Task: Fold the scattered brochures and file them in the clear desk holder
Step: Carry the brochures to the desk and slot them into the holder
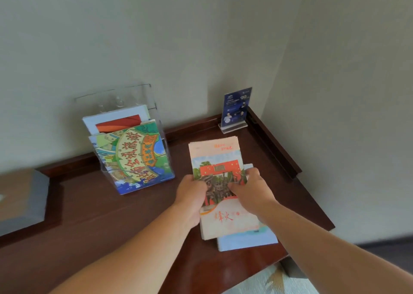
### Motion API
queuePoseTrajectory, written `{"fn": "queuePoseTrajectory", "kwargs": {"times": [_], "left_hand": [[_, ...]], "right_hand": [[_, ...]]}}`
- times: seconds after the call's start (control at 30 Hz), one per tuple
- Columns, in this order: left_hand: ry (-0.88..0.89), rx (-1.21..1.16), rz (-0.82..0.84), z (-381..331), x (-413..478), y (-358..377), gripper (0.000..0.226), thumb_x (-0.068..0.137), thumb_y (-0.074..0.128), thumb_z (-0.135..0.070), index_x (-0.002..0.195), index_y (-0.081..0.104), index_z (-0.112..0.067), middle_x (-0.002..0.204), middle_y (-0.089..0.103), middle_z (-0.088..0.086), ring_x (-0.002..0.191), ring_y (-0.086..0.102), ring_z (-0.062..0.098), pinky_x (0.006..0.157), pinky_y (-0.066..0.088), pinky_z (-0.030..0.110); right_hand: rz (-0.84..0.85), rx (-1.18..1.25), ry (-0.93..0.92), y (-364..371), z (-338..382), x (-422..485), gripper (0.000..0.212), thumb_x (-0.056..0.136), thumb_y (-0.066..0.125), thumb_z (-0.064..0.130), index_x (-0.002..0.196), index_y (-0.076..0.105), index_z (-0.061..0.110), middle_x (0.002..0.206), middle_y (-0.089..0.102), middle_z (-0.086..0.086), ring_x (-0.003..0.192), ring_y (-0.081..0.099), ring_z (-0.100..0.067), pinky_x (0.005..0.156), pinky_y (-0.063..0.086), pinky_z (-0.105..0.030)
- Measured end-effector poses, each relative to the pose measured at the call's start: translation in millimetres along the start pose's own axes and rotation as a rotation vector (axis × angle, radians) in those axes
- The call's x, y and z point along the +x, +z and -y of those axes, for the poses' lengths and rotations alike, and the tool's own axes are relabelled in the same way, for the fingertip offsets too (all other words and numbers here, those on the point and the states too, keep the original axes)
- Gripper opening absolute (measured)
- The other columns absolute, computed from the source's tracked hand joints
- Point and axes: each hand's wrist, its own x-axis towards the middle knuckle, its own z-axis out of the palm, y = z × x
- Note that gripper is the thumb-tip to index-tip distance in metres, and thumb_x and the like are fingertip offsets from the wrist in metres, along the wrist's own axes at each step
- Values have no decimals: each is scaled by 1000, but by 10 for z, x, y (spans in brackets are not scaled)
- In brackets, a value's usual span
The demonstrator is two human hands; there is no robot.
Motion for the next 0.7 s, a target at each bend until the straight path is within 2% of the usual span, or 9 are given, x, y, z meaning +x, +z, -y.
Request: {"fn": "queuePoseTrajectory", "kwargs": {"times": [0.1,0.13,0.23,0.3,0.37,0.47,0.57,0.7], "left_hand": [[150,-57,-64,-160,-37,-449,34,83,46,3,96,64,-22,95,72,15,82,72,35,70,58,60],[206,-77,-88,-194,-55,-598,37,82,47,2,92,66,-28,95,73,12,83,72,35,71,57,61],[329,-139,-183,-245,-110,-992,46,83,46,1,94,68,-38,95,75,0,83,73,28,65,60,52],[372,-116,-221,-219,-146,-1183,50,82,43,2,99,67,-39,98,74,-4,86,72,25,69,60,49],[387,-93,-224,-150,-167,-1316,51,84,44,2,102,67,-40,102,74,-7,91,71,19,72,60,44],[386,-150,-185,-69,-196,-1443,53,88,46,5,103,66,-41,105,74,-10,91,72,12,65,59,31],[399,-180,-124,-53,-218,-1473,49,91,46,5,111,65,-36,108,74,-7,94,72,16,67,59,34],[418,-203,-121,-74,-207,-1494,50,89,45,6,106,67,-35,104,75,-7,90,73,15,63,58,32]], "right_hand": [[8,-19,-166,345,253,-62,18,94,59,29,105,48,20,92,65,3,83,64,-19,71,54,-40],[14,-21,-217,459,338,-87,16,94,59,29,101,48,20,89,63,5,82,63,-19,71,52,-39],[32,-37,-372,753,568,-137,13,94,57,29,96,46,24,83,60,11,75,58,-13,61,43,-32],[66,-55,-428,903,656,-159,11,95,56,29,100,46,28,88,61,13,74,57,-6,56,42,-26],[123,-85,-430,1015,659,-172,13,95,54,28,105,46,31,95,63,12,75,59,-4,56,43,-24],[186,-136,-418,1099,591,-185,15,98,51,29,109,43,35,101,63,13,76,62,-2,51,42,-17],[175,-130,-427,1118,592,-187,16,98,50,28,110,43,37,100,63,17,78,64,-2,55,49,-19],[123,-119,-462,1124,638,-188,20,98,51,29,107,40,43,98,61,22,81,65,-1,63,56,-23]]}}
